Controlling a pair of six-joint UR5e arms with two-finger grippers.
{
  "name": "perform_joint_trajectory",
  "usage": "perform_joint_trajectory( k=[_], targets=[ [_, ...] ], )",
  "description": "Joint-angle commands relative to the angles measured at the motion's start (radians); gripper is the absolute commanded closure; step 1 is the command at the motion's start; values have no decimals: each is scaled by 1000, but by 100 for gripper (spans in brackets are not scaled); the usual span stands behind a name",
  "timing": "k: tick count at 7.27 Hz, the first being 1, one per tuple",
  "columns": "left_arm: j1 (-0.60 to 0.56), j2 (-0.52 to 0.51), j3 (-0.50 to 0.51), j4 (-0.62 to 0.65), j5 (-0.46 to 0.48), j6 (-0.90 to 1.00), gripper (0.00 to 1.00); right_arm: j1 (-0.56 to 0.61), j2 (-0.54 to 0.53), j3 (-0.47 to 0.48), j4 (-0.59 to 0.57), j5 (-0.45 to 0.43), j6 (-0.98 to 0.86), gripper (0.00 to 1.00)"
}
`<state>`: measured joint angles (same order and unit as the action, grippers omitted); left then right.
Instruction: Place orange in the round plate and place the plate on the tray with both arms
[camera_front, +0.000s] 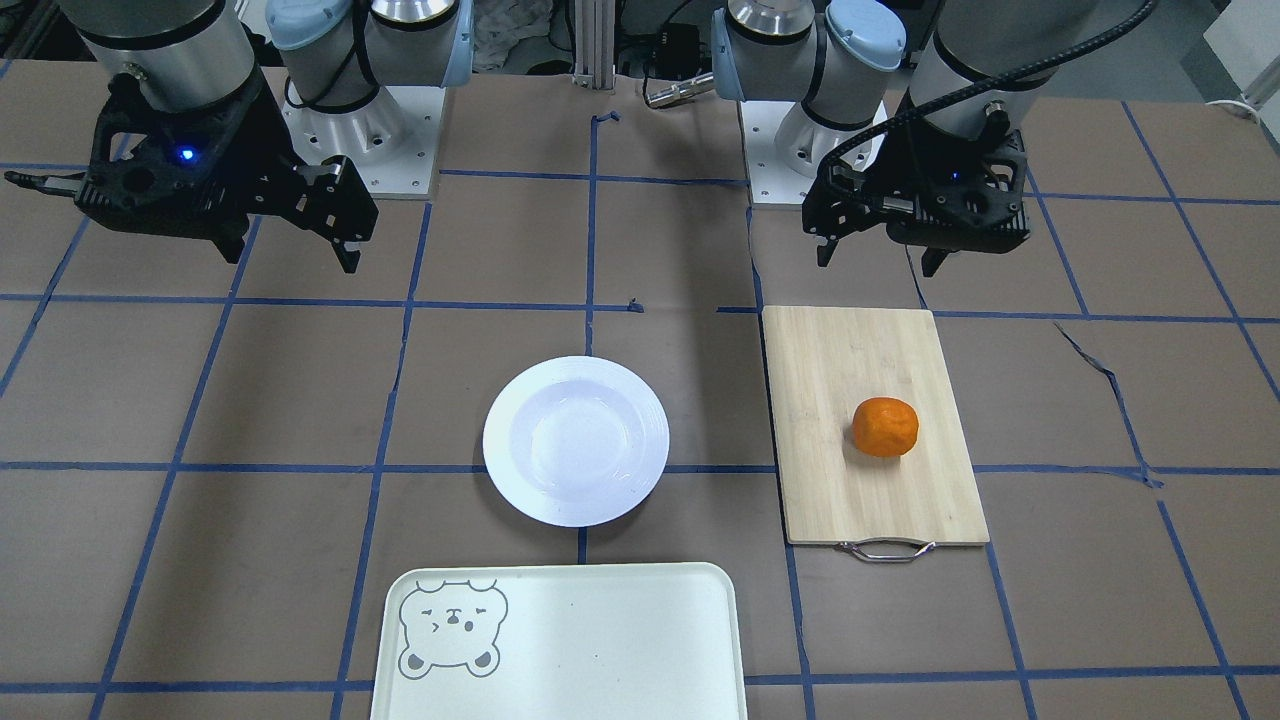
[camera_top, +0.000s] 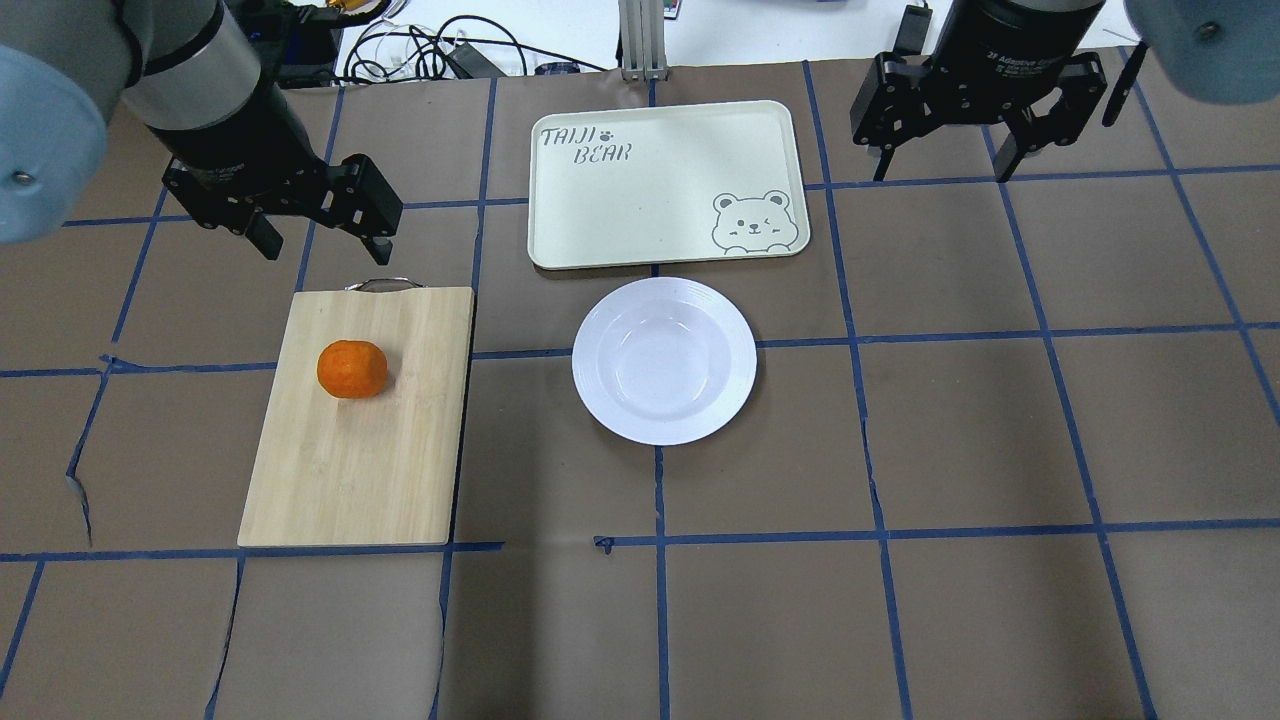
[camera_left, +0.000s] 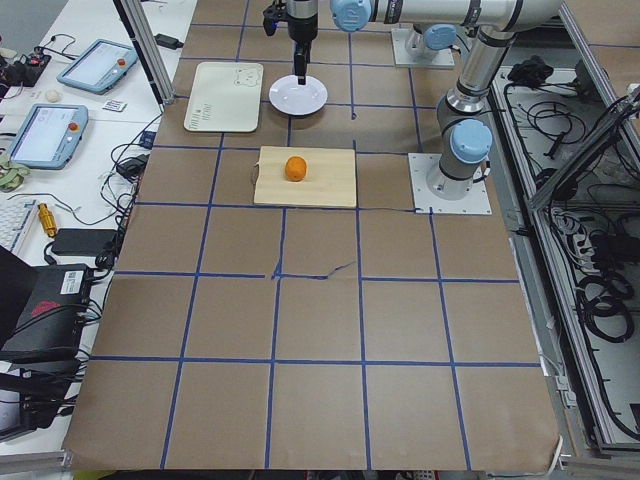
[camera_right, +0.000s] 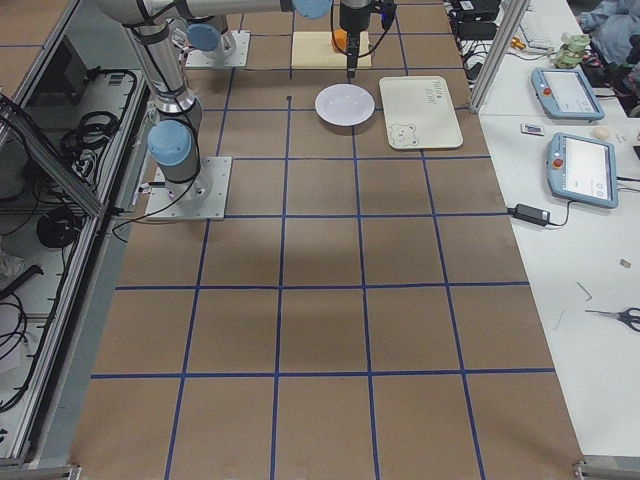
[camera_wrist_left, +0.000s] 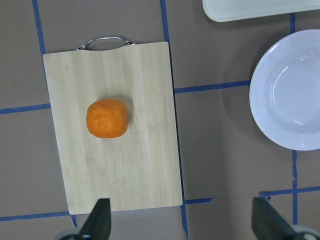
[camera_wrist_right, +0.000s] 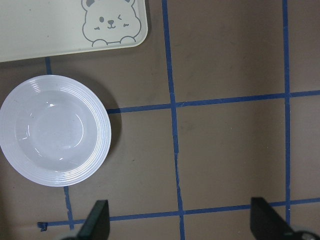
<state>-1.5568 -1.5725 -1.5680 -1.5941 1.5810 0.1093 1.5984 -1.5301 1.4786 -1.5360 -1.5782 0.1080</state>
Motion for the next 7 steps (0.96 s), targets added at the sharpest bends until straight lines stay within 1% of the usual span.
perform_joint_trajectory(
  k=[1, 7],
  targets=[
    [4, -7, -12, 2, -9, -8, 0, 0, -10, 14, -4, 0, 1, 0],
    [9, -7, -18, 10, -9, -10, 0, 0, -8, 15, -3, -11, 1, 0]
  ],
)
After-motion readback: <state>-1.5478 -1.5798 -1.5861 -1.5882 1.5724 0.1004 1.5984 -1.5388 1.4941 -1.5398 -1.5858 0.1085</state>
